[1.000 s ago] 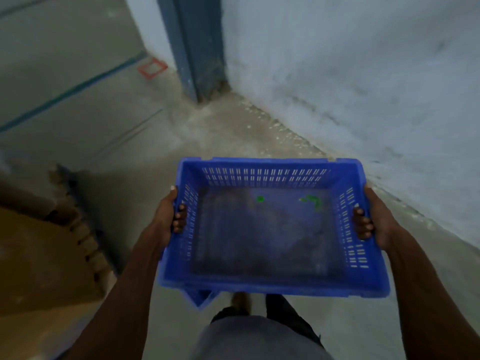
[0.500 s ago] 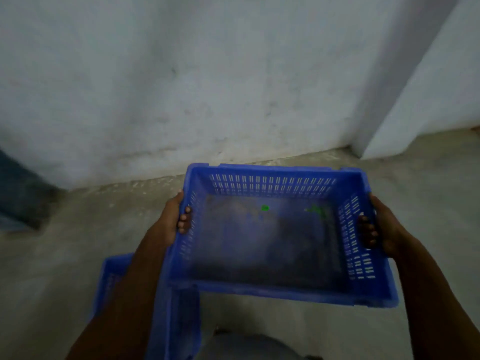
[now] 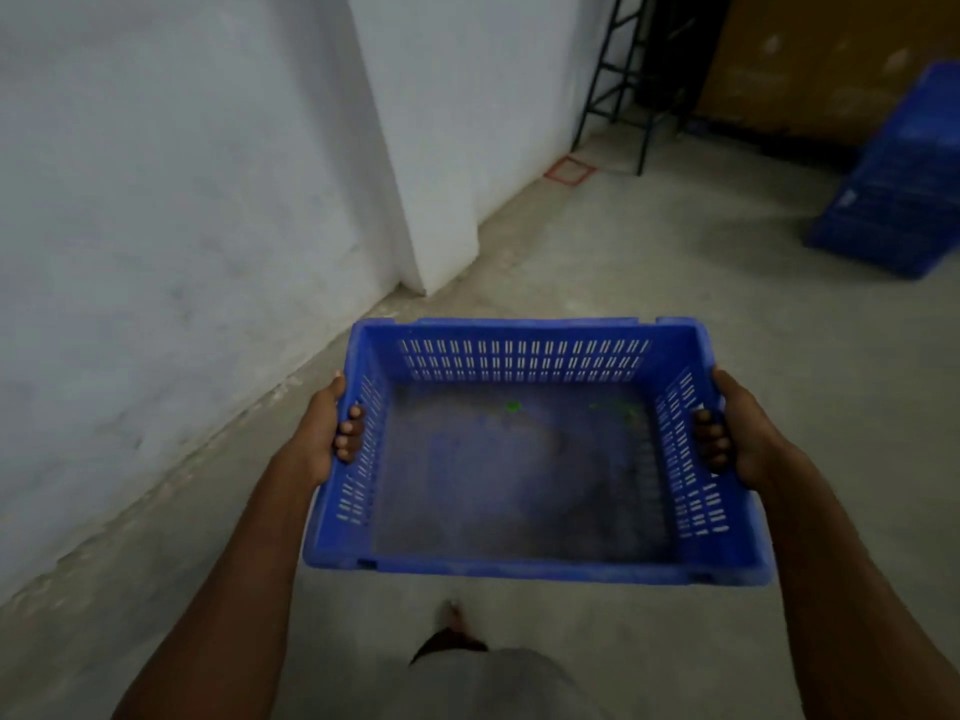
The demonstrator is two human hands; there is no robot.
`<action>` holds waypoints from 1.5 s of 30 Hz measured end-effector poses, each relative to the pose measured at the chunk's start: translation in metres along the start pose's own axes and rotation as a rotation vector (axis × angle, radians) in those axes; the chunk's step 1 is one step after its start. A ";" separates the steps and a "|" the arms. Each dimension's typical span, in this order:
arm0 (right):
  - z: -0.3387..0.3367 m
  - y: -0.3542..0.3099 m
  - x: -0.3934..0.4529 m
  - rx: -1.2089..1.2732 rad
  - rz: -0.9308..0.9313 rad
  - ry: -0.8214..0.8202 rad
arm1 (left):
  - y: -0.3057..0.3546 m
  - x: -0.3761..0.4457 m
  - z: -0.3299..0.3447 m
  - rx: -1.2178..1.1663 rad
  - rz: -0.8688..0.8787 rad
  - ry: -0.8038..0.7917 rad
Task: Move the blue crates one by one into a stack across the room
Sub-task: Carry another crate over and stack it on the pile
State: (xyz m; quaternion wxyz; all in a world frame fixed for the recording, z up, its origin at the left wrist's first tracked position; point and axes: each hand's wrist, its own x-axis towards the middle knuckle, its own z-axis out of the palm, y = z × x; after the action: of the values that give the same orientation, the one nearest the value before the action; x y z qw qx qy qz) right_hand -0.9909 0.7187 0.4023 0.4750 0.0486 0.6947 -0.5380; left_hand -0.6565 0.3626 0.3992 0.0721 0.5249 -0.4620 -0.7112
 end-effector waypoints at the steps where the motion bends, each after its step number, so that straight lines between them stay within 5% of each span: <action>1: -0.023 -0.003 0.006 0.034 0.002 0.019 | 0.011 0.015 0.027 0.034 0.000 -0.022; 18: -0.309 -0.121 0.130 0.363 0.037 0.570 | 0.206 0.275 0.501 0.480 -0.039 -0.396; 29: -0.534 -0.226 0.224 0.519 0.006 0.551 | 0.297 0.348 0.798 0.560 -0.018 -0.533; 45: -0.812 -0.463 0.426 0.475 0.037 0.520 | 0.414 0.492 1.125 0.518 -0.012 -0.442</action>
State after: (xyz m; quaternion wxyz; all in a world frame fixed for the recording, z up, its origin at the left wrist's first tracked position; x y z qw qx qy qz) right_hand -1.9842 0.9811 0.3993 0.2672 0.3058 0.6468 -0.6455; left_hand -1.9462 0.4944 0.3929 -0.1697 0.3617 -0.6285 -0.6674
